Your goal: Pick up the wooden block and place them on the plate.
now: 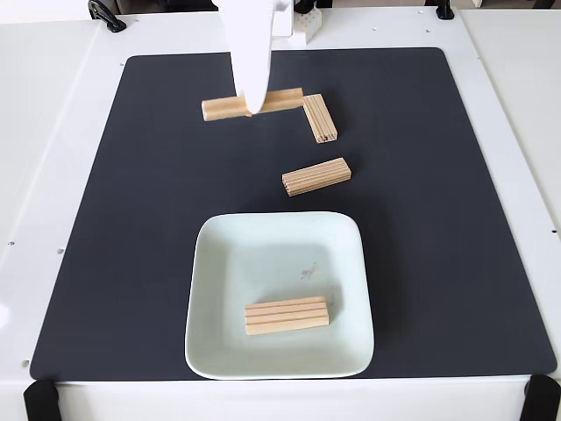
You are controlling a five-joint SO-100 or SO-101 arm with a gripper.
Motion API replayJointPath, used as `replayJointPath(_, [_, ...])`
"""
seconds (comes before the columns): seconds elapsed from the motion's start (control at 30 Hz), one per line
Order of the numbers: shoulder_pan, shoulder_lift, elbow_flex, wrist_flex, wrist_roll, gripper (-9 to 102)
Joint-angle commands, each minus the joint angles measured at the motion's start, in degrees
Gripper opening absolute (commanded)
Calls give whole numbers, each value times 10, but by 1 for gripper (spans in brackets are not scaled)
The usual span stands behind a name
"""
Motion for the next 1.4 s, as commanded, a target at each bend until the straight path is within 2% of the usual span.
replayJointPath(0.0, [-11,-58,-105,-4,29,0])
replayJointPath(0.57, [-23,-416,-508,-4,76,-1])
replayJointPath(1.37, [4,-627,-710,-4,76,-1])
